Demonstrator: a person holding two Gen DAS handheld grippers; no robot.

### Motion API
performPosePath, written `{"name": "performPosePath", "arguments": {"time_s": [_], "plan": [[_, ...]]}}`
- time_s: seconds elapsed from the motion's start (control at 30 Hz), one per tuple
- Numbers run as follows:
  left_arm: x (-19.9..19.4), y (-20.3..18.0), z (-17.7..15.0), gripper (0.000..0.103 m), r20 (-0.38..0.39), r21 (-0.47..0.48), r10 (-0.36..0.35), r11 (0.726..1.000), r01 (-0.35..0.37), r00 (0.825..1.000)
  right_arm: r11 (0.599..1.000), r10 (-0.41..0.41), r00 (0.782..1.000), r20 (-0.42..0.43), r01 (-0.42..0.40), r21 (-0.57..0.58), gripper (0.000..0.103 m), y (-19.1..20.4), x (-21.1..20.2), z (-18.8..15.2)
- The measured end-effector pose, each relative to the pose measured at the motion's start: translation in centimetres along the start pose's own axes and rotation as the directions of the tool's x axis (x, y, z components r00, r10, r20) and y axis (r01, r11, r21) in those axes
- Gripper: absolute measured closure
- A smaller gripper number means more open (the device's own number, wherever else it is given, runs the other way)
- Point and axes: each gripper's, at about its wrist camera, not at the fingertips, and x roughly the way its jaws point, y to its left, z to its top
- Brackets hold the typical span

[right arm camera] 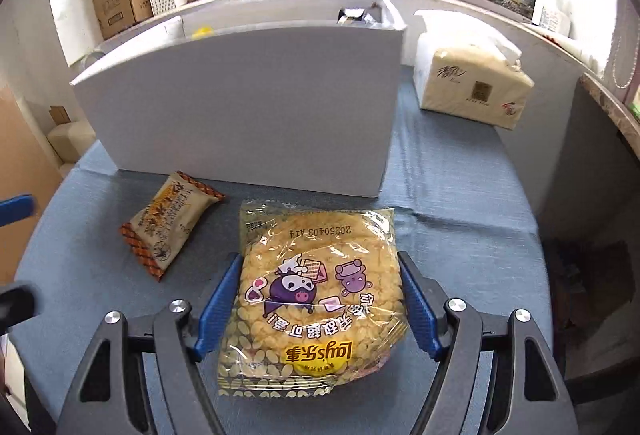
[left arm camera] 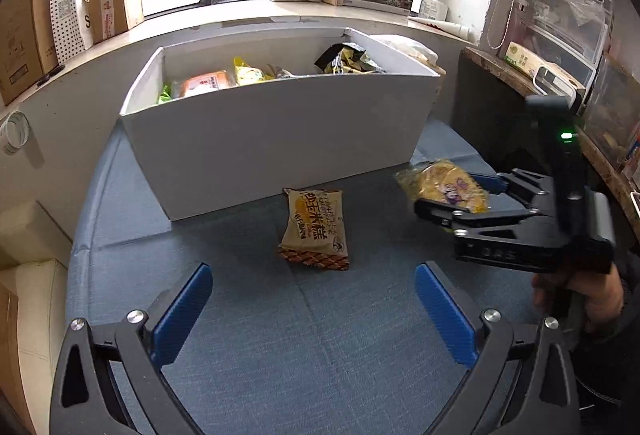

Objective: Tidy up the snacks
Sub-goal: 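Grasp the round yellow cartoon cracker bag with the right gripper while the left grasps the brown rice-cake pack, then lower both held packs into the white box and open both grippers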

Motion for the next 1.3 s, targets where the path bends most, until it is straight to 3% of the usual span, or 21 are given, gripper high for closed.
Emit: {"name": "performPosePath", "arguments": {"time_s": [0.1, 0.3, 0.53, 0.6, 0.67, 0.7, 0.73, 0.97, 1.3], "plan": [[3.1, -0.9, 0.8, 0.0, -0.036, 0.039, 0.024, 0.999, -0.023, 0.999, 0.999, 0.0, 0.999, 0.043, -0.002, 0.035, 0.024, -1.2, -3.2, -1.1], [8.4, -1.7, 2.4, 0.0, -0.111, 0.02, 0.012, 1.0, -0.01, 0.994, 0.993, -0.015, 0.994, 0.104, 0.003, 0.115, 0.024, -3.5, -8.3, -3.4], [10.7, -2.1, 2.9, 0.006, -0.116, 0.027, 0.075, 0.997, -0.072, 0.99, 0.985, -0.039, 0.992, 0.122, 0.018, 0.169, 0.024, -4.4, -11.1, -5.5], [10.5, -2.2, 2.9, 0.013, -0.105, 0.03, 0.073, 0.997, -0.07, 0.992, 0.984, -0.034, 0.991, 0.126, 0.011, 0.175, 0.024, -4.4, -11.1, -6.0], [10.0, -2.3, 2.9, 0.031, -0.096, 0.033, 0.073, 0.997, -0.07, 0.993, 0.983, -0.024, 0.992, 0.121, 0.001, 0.183, 0.024, -4.1, -10.8, -6.1], [9.8, -2.3, 3.0, 0.048, -0.092, 0.034, 0.074, 0.997, -0.071, 0.993, 0.983, -0.02, 0.992, 0.123, -0.003, 0.186, 0.024, -3.9, -10.7, -6.2], [9.7, -2.4, 3.1, 0.053, -0.093, 0.037, 0.076, 0.997, -0.073, 0.993, 0.983, -0.015, 0.992, 0.122, -0.008, 0.186, 0.024, -3.8, -10.6, -6.2], [8.1, -2.6, 3.5, 0.054, -0.082, 0.031, 0.049, 0.998, -0.047, 0.995, 0.985, 0.015, 0.993, 0.118, -0.035, 0.17, 0.024, -2.6, -10.2, -6.3], [-3.5, -1.5, 3.9, 0.054, 0.105, 0.002, -0.025, 1.0, 0.025, 0.994, 0.988, 0.096, 0.983, 0.159, -0.114, 0.106, 0.024, -0.6, -9.9, -3.3]]}}
